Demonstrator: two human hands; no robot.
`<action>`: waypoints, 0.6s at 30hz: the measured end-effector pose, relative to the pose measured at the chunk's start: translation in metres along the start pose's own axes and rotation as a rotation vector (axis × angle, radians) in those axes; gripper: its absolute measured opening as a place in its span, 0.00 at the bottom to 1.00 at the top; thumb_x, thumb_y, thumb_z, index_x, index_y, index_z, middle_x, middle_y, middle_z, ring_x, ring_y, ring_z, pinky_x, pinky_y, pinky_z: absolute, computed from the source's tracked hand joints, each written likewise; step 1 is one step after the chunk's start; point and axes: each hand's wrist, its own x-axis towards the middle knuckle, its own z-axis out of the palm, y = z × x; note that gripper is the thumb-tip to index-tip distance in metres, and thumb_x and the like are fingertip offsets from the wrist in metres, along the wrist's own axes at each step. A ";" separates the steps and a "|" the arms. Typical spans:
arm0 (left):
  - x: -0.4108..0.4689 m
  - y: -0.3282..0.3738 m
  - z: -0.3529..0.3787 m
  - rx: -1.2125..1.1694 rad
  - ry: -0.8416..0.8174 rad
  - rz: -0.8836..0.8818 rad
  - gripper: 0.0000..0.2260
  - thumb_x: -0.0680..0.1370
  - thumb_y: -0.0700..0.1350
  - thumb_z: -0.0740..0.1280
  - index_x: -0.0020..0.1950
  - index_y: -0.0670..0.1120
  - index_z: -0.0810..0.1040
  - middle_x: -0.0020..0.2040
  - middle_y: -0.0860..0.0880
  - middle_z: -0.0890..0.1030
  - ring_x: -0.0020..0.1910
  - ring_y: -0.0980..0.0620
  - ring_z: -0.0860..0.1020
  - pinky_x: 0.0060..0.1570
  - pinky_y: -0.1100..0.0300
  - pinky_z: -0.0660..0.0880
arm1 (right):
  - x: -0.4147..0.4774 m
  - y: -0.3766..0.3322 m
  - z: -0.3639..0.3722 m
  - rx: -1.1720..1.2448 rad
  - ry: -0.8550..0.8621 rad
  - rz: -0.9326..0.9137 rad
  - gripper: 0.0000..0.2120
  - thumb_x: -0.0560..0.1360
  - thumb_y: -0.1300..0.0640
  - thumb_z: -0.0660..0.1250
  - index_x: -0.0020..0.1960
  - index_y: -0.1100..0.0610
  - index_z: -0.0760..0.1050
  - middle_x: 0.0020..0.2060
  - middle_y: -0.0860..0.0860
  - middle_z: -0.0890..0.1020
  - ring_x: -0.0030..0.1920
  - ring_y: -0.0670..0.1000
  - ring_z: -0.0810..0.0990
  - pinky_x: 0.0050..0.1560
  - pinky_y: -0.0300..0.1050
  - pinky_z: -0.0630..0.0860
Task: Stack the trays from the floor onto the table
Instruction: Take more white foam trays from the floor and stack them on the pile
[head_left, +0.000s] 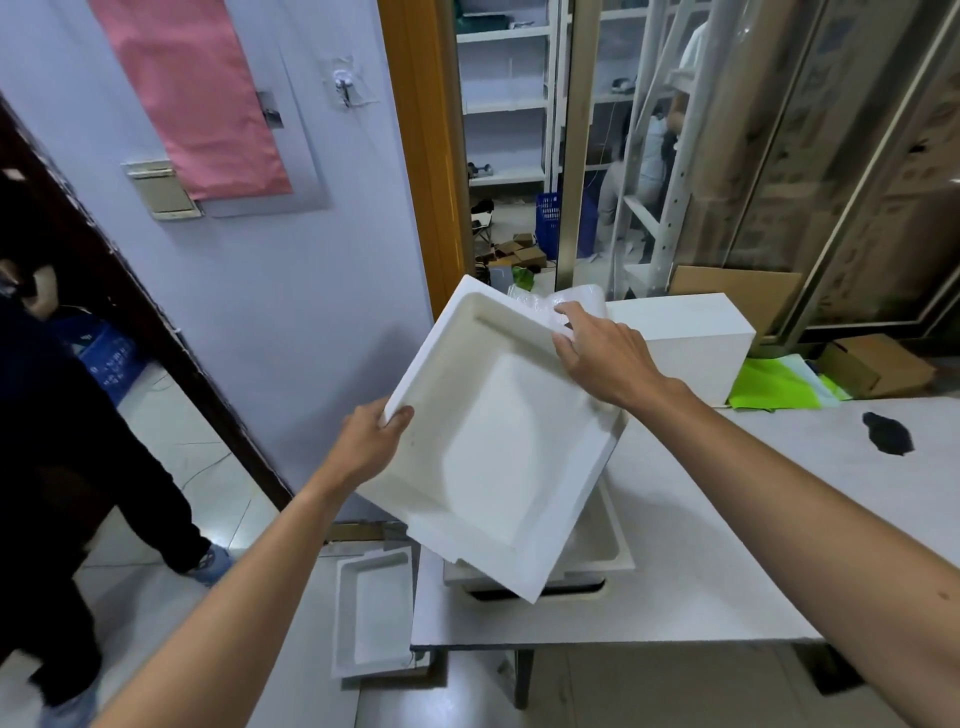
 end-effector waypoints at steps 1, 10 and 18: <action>-0.001 -0.002 0.002 -0.025 0.014 -0.012 0.10 0.84 0.52 0.62 0.53 0.50 0.81 0.44 0.48 0.84 0.43 0.47 0.81 0.41 0.56 0.74 | 0.000 0.001 0.002 -0.005 -0.018 0.014 0.24 0.82 0.48 0.56 0.76 0.54 0.61 0.62 0.57 0.79 0.54 0.63 0.78 0.53 0.57 0.75; -0.003 -0.013 0.018 -0.265 0.094 -0.205 0.16 0.85 0.50 0.61 0.67 0.43 0.78 0.58 0.49 0.81 0.56 0.47 0.78 0.52 0.56 0.71 | -0.015 0.002 0.027 0.129 0.042 0.094 0.39 0.79 0.47 0.64 0.81 0.60 0.50 0.81 0.56 0.55 0.79 0.57 0.55 0.77 0.53 0.58; -0.001 -0.016 0.044 -0.311 0.069 -0.328 0.13 0.83 0.49 0.64 0.61 0.43 0.81 0.53 0.47 0.82 0.55 0.45 0.79 0.53 0.56 0.73 | -0.050 0.004 0.066 0.184 -0.269 0.387 0.27 0.81 0.55 0.52 0.78 0.54 0.48 0.56 0.60 0.80 0.49 0.64 0.79 0.53 0.56 0.78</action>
